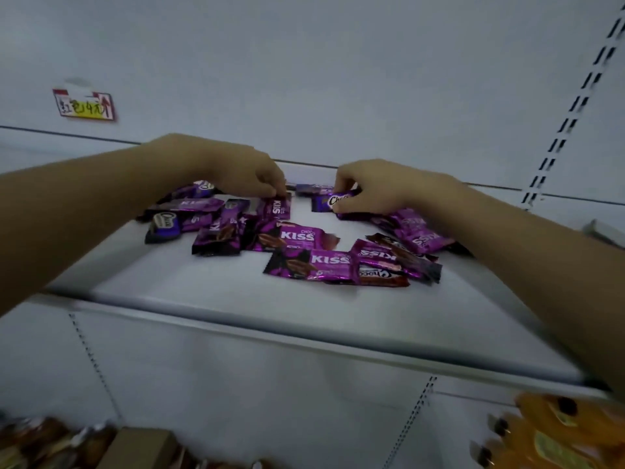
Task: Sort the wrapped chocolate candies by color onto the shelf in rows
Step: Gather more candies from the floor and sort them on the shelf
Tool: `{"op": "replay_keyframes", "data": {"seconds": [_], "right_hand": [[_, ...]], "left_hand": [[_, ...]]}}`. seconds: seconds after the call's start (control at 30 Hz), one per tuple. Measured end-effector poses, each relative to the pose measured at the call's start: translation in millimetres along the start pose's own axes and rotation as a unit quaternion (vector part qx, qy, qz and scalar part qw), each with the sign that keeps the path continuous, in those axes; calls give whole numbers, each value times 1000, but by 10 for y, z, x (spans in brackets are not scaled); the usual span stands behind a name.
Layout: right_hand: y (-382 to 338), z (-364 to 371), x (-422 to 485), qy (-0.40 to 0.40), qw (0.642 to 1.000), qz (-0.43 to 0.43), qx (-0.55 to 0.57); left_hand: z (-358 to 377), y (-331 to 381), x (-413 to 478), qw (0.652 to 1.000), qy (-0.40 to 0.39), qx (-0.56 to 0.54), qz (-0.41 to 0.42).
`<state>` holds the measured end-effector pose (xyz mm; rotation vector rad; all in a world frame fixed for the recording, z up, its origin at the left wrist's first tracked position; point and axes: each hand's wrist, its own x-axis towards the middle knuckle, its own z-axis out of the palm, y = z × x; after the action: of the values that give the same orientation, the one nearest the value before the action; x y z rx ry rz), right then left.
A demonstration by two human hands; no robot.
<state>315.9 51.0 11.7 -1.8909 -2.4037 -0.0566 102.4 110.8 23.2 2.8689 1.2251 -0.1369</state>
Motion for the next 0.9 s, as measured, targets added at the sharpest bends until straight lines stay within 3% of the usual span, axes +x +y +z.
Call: {"op": "replay_keyframes", "data": {"seconds": [0.1, 0.2, 0.37, 0.43, 0.53, 0.7, 0.8, 0.9], "right_hand": [[-39, -127, -100, -30, 999, 13, 39], [-45, -142, -108, -2, 997, 38, 70], [-47, -150, -61, 43, 970, 128, 203], [-100, -182, 12, 70, 970, 134, 192], [-216, -162, 232, 79, 981, 113, 139], [-359, -36, 531, 32, 987, 102, 118], [-454, 2, 626, 0, 988, 87, 126], [-526, 73, 660, -27, 991, 77, 103]], "left_hand": [[-44, -243, -156, 998, 39, -45, -5], [-122, -485, -246, 995, 32, -89, -20], [-203, -829, -301, 994, -43, -4, -98], [-163, -883, -239, 992, -61, 2, -112], [-57, -914, -105, 987, -77, -98, -99], [9, -989, -30, 972, -27, -230, -26], [26, -1008, -53, 979, -4, -204, 3], [27, -978, -132, 978, 108, -172, 57]]}}
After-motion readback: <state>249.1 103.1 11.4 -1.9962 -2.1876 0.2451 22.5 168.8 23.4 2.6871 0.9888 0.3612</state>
